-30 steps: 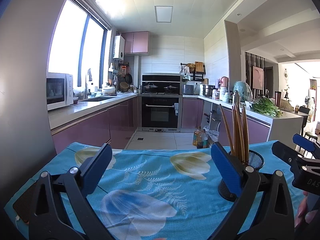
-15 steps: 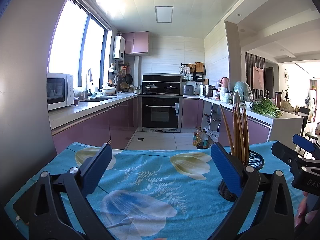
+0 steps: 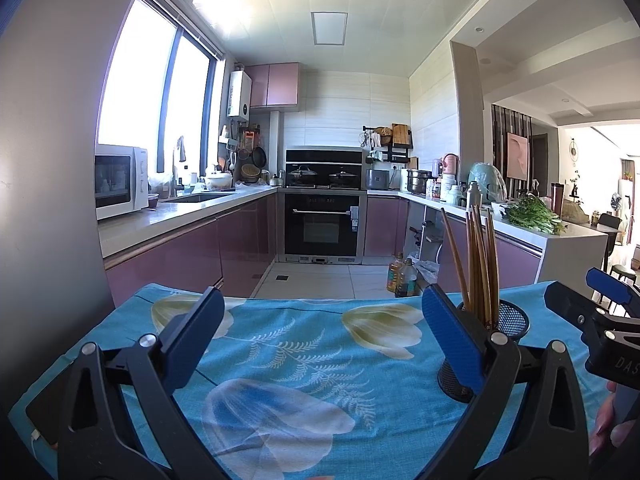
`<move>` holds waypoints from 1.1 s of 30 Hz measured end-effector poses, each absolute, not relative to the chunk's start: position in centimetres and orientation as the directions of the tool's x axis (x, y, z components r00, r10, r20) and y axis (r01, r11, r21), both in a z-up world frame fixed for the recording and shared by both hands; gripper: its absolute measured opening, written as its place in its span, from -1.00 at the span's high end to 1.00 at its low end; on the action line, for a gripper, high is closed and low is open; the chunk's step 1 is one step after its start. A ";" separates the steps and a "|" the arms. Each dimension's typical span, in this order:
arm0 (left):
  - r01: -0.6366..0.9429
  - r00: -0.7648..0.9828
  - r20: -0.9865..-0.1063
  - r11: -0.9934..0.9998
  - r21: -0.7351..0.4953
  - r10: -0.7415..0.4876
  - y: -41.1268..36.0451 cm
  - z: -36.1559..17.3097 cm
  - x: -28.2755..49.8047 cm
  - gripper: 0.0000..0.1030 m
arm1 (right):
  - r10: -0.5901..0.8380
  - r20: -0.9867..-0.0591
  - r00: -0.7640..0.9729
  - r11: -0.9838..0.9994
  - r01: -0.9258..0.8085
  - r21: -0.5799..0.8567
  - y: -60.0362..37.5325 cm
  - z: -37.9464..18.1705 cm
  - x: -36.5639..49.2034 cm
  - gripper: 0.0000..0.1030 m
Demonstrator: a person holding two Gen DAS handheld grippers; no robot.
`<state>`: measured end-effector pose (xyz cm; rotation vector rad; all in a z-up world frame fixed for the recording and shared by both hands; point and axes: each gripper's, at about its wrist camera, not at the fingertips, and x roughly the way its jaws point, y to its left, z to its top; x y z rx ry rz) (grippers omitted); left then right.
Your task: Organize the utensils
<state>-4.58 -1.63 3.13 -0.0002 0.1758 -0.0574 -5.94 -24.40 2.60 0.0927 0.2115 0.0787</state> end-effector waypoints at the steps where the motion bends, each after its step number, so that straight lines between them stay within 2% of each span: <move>1: 0.057 0.983 -0.175 0.998 -0.005 -0.057 -1.6 3.1 -4.6 -0.89 | 0.088 -0.206 0.975 0.993 -0.069 0.099 -24.3 2.6 -6.0 -0.88; 33: 0.057 0.982 -0.180 0.998 -0.009 -0.058 -1.5 2.9 -4.6 -0.89 | 0.081 -0.207 0.975 0.993 -0.060 0.105 -24.5 2.4 -5.8 -0.88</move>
